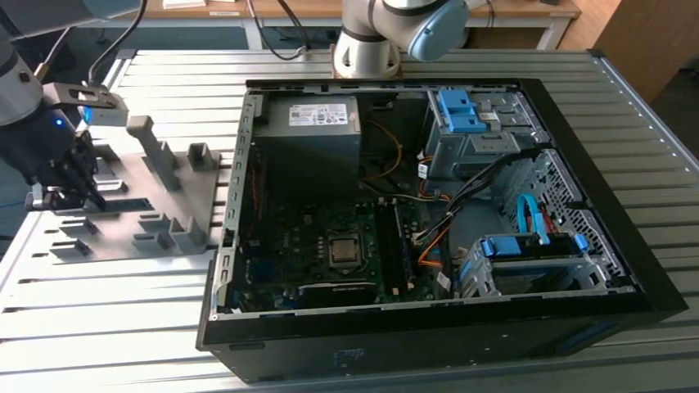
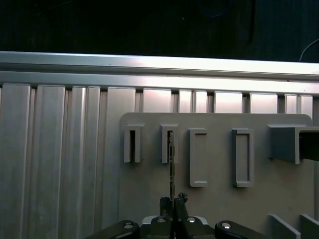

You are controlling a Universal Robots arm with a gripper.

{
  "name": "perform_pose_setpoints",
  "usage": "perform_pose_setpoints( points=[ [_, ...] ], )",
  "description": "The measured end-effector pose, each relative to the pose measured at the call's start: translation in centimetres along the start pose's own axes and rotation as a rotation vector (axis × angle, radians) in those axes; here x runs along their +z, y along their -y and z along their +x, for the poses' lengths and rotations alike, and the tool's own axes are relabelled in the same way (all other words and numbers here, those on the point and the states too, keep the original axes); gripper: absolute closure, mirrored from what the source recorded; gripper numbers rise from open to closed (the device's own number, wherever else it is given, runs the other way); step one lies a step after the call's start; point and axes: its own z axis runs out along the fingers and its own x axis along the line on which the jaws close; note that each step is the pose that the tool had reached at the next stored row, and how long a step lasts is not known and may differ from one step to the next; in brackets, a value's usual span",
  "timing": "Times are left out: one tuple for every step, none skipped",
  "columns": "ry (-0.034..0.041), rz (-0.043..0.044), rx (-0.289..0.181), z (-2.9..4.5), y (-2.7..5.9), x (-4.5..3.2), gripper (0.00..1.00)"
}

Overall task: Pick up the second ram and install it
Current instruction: 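Pick up the second ram and move it above second insertion slot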

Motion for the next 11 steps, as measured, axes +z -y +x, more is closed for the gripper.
perform_pose_setpoints(
  points=[
    [0.0000,0.0000,0.000,0.00,0.00,-0.12,0.86],
    [0.0000,0.0000,0.000,0.00,0.00,-0.24,0.86],
    [0.0000,-0.0001,0.000,0.00,-0.01,-0.38,0.86],
    [0.0000,0.0000,0.000,0.00,-0.01,-0.49,0.86],
    [0.0000,0.0000,0.000,0.00,-0.01,-0.59,0.86],
    [0.0000,0.0001,0.000,0.00,-0.01,-0.69,0.86],
    [0.0000,0.0000,0.000,-0.01,-0.01,-0.79,0.86],
    [0.0000,0.0000,0.000,0.00,-0.01,-0.91,0.86],
    [0.0000,0.0000,0.000,-0.01,-0.02,-1.03,0.86],
    [0.0000,0.0000,0.000,-0.01,-0.02,-1.16,0.86],
    [0.0000,0.0000,0.000,-0.01,-0.02,-1.27,0.86]
  ],
)
